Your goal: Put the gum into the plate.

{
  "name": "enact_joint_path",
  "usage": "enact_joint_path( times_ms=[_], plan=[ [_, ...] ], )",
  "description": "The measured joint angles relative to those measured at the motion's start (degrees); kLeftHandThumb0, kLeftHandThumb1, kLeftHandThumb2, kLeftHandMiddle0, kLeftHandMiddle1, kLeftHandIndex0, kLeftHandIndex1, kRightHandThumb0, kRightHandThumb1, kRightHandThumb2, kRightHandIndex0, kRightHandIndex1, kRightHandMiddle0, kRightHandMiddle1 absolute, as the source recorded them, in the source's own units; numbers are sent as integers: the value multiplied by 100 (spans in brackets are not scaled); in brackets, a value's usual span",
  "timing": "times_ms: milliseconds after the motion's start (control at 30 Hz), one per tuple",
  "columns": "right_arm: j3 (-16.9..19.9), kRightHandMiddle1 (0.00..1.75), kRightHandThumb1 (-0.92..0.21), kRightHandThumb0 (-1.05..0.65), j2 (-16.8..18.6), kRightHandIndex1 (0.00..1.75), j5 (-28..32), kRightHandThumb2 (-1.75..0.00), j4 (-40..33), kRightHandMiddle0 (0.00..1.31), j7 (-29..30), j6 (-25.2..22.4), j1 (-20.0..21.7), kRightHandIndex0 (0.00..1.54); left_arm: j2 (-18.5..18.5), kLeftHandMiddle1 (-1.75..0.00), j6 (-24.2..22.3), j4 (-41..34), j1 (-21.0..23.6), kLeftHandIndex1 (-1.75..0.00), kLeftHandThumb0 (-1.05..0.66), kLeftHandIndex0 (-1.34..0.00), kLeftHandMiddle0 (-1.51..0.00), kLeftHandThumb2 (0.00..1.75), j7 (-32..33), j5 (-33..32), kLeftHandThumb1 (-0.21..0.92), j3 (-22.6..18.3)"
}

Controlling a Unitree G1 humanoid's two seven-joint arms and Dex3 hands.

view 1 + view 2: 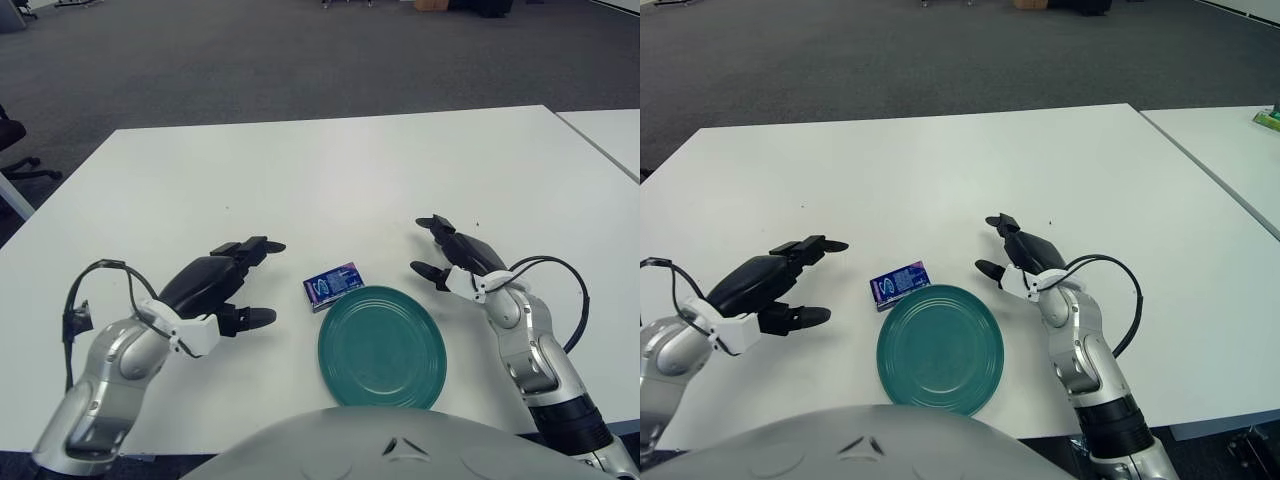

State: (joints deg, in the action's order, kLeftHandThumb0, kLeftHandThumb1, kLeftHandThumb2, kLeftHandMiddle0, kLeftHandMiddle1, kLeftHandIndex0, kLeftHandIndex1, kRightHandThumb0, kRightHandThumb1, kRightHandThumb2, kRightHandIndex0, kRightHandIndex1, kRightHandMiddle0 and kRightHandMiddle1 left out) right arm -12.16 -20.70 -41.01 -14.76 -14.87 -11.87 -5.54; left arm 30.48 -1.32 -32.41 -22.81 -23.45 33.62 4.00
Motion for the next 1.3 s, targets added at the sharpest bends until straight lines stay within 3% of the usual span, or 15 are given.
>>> enact_joint_path(
  times_ms=[233, 433, 500, 733, 1167, 1300],
  plan=[
    [-100, 57, -92, -86, 28, 12, 33, -63, 129, 0, 112, 75, 40, 48, -517, -61, -548, 143, 27, -97, -105, 0, -9, 44, 308, 873, 92, 447],
    [-205, 55, -92, -86, 86, 11, 38, -65, 129, 0, 126, 75, 53, 48, -1107, -63, -1043, 466, 150, -98, -105, 0, -9, 38, 733, 1795, 92, 967],
    [-221, 55, -92, -87, 114, 11, 49, -66, 129, 0, 140, 75, 53, 48, -1204, -57, -1135, 622, 210, -97, -105, 0, -8, 36, 809, 2005, 92, 1074],
    [-247, 55, -92, -89, 165, 11, 99, -66, 130, 0, 209, 68, 50, 50, -1260, -29, -1315, 1017, 333, -89, -105, 0, -14, 37, 913, 2346, 92, 1206],
    [-188, 61, -92, -91, 344, 16, 229, -65, 32, 0, 450, 10, -142, 55, -1242, -21, -1376, 1175, 384, -84, -105, 0, -15, 41, 988, 2565, 92, 1365],
    [-121, 63, -92, -88, 400, 42, 342, -59, 13, 0, 585, 19, -231, 45, -1238, -20, -1387, 1157, 384, -83, -105, 0, -16, 40, 949, 2592, 92, 1433]
  ],
)
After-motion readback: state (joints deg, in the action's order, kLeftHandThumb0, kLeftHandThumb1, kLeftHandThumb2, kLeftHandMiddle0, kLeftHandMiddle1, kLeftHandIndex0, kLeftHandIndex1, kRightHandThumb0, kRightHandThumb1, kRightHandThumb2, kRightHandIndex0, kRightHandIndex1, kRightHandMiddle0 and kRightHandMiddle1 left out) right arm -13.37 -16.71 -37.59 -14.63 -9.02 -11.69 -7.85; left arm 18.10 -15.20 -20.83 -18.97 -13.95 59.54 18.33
